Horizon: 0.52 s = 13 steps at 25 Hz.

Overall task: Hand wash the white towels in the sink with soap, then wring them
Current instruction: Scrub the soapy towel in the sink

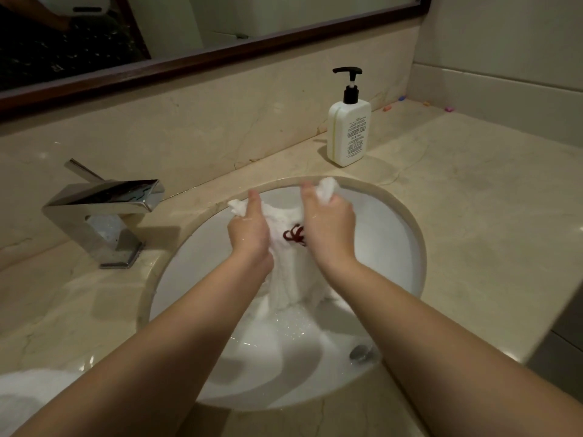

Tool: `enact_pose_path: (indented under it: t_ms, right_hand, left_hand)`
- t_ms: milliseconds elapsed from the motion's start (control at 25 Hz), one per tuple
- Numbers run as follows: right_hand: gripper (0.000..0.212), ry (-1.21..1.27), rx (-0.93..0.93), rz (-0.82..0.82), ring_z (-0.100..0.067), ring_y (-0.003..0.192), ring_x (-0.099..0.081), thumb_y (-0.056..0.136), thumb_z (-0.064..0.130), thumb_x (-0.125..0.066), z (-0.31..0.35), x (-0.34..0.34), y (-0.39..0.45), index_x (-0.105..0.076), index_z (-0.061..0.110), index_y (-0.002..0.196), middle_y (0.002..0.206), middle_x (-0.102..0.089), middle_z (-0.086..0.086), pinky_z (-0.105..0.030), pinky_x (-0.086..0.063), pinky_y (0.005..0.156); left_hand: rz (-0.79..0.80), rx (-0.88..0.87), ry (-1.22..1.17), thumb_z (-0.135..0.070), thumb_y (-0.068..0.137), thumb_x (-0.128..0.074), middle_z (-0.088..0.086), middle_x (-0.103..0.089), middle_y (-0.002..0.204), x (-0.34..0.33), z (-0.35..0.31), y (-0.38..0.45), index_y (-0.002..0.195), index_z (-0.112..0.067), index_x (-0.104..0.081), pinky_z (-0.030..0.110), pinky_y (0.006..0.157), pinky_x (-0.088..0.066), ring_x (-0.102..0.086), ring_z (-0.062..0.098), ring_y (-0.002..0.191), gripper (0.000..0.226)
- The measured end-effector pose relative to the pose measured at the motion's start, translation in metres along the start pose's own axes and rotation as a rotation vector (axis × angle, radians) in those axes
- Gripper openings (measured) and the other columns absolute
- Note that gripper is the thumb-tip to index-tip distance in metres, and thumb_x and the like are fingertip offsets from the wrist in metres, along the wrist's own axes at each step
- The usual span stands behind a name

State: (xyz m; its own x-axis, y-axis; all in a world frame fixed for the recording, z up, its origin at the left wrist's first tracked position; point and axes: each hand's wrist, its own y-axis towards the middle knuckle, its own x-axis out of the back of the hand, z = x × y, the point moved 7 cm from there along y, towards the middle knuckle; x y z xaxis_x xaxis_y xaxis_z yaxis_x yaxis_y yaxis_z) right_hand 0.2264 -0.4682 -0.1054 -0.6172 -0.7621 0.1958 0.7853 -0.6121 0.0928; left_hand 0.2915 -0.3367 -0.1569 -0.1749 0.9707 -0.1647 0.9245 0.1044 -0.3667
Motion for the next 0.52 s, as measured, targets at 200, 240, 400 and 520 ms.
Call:
enact_pose_path:
  t_ms: [200,240,400,520]
  right_hand:
    - [0.053,-0.148,0.034,0.055,-0.03,0.074,-0.065,0.102,0.049,-0.045,0.001,-0.017,0.015,-0.066,0.011,0.072,0.069,-0.065,-0.008,-0.033,-0.044,0.061]
    - [0.05,-0.136,0.045,0.078,-0.031,0.075,-0.065,0.103,0.047,-0.045,0.0,-0.018,0.013,-0.064,0.014,0.069,0.068,-0.065,-0.008,-0.034,-0.045,0.061]
    - [0.048,-0.133,0.044,0.071,-0.03,0.071,-0.062,0.103,0.039,-0.048,0.0,-0.016,0.011,-0.053,0.016,0.061,0.067,-0.063,-0.01,-0.035,-0.041,0.063]
    - [0.044,-0.121,0.065,0.065,-0.032,0.075,-0.063,0.104,0.037,-0.046,0.001,-0.017,0.007,-0.058,0.014,0.068,0.075,-0.067,-0.015,-0.034,-0.041,0.064]
  left_hand:
    - [0.193,-0.092,0.067,-0.047,0.095,-0.065,0.006,-0.07,0.076,-0.027,0.0,-0.025,0.087,-0.009,-0.07,0.035,0.069,-0.054,-0.07,0.023,0.074,0.04]
    - [0.194,-0.101,0.064,-0.044,0.096,-0.065,0.005,-0.069,0.072,-0.025,0.0,-0.021,0.083,-0.011,-0.068,0.033,0.065,-0.054,-0.069,0.022,0.07,0.036]
    - [0.223,-0.034,0.009,-0.036,0.098,-0.064,0.007,-0.071,0.069,-0.026,0.002,-0.018,0.08,-0.013,-0.067,0.031,0.056,-0.055,-0.07,0.023,0.066,0.03]
    - [0.216,-0.017,0.009,-0.038,0.099,-0.062,0.005,-0.064,0.062,-0.027,0.005,-0.021,0.073,-0.013,-0.061,0.025,0.052,-0.052,-0.065,0.019,0.059,0.035]
